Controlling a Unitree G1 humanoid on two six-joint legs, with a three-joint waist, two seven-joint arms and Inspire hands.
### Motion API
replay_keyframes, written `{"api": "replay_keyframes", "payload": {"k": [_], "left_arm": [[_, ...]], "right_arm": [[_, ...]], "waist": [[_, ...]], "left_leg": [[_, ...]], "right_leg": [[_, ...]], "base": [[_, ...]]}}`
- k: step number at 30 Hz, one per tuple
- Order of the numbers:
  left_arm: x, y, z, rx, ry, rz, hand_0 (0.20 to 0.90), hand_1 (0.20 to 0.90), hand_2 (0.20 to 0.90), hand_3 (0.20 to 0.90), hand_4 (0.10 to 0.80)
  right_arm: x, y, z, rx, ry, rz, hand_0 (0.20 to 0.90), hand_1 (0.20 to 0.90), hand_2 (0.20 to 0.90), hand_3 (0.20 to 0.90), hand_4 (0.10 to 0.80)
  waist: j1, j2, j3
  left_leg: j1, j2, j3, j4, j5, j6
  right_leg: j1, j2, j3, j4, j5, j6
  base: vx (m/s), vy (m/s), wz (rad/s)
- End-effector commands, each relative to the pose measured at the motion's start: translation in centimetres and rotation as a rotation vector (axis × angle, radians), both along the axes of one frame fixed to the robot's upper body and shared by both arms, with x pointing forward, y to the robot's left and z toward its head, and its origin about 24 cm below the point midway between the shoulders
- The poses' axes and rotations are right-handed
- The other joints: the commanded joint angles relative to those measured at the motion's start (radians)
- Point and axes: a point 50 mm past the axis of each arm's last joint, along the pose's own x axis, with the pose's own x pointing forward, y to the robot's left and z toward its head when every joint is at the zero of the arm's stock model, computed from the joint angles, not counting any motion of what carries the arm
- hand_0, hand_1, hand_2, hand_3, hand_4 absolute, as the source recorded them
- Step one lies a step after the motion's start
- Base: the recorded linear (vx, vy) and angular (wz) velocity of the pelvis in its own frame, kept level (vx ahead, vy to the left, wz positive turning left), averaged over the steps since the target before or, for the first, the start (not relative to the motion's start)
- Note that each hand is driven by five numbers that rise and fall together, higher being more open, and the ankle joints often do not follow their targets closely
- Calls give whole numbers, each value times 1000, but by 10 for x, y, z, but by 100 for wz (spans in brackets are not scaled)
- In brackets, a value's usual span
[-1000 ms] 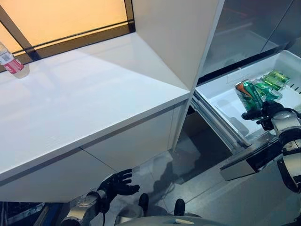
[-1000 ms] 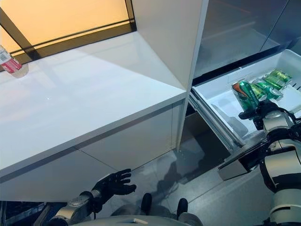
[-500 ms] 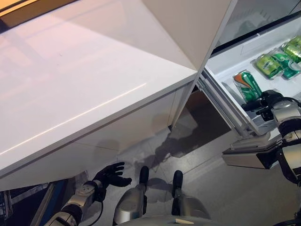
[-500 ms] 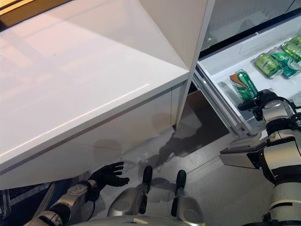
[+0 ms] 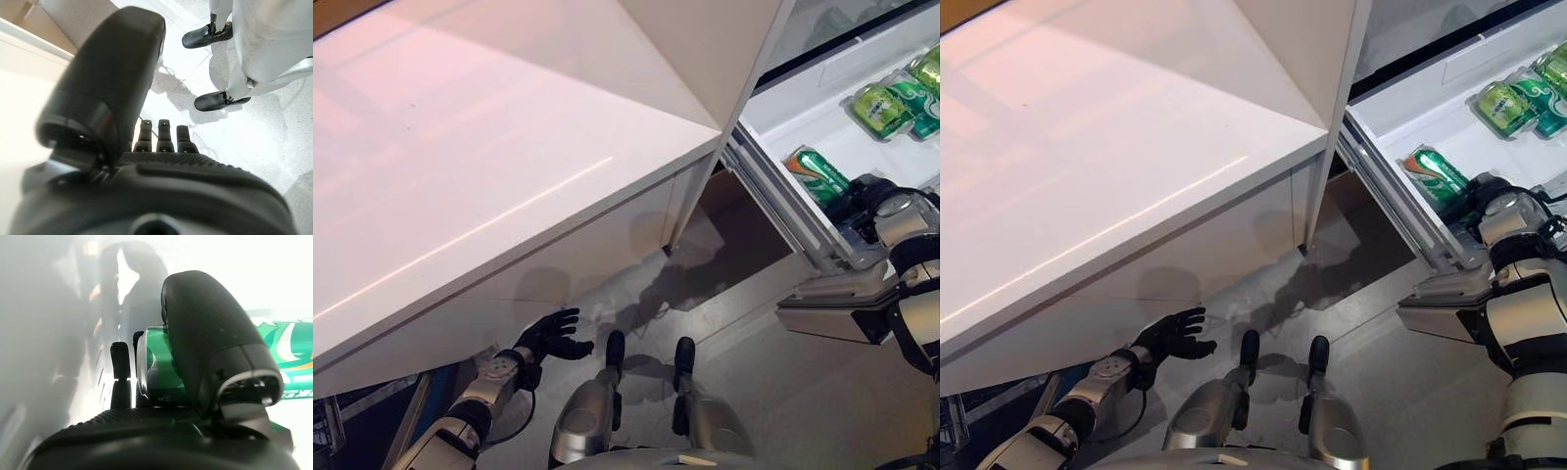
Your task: Put drinks into fridge and close the fridge
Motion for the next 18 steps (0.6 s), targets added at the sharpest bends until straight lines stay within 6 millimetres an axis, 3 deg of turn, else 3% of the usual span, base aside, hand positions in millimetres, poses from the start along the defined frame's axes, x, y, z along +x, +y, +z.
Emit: {"api": "replay_keyframes", "payload": {"k": [1,5,6,9,11,18], "left_arm": [[-9,-2,-3,10,-19,-26,900,900,900,900,800],[-6,-3,0,2,-26,-25,900,900,900,900,800],[-5,-4,1,2,-31,-30,900,900,900,900,800],[-3,-4,2,-2,-37,-30,900,900,900,900,800],[-2,-4,3,-3,-41,-33,900,900,900,900,800],[1,-6,4,1,-47,-36,900,900,900,900,800]], "right_arm": [[-5,-17,68,-254,-45,-30,300,300,300,200,100],[-6,-16,66,-241,34,-53,300,300,300,200,100],[-5,-15,62,-226,59,-60,415,415,415,335,235],[-5,-15,58,-202,84,-67,542,542,542,483,383],[-6,-15,56,-176,100,-76,900,900,900,900,800],[-1,-10,54,-116,49,-64,900,900,900,900,800]], "waist": [[-6,-19,-50],[2,-12,-43],[6,-9,-40],[13,-3,-35],[16,1,-32],[23,6,-29]], "left_leg": [[-148,-37,-4,178,-70,25],[-159,-41,-13,181,-66,25],[-163,-43,-16,179,-65,26],[-169,-43,-17,173,-60,26],[-175,-44,-18,171,-56,26],[-177,-47,-17,155,-49,28]], "right_leg": [[-88,-17,-22,186,-74,-14],[-99,-20,-26,194,-76,-17],[-107,-22,-29,198,-76,-18],[-116,-24,-34,201,-77,-20],[-124,-25,-36,206,-78,-21],[-136,-27,-41,207,-74,-18]], "base": [[0,0,0],[0,0,0],[0,0,0],[-15,31,4],[-20,31,2],[-10,36,5]]}}
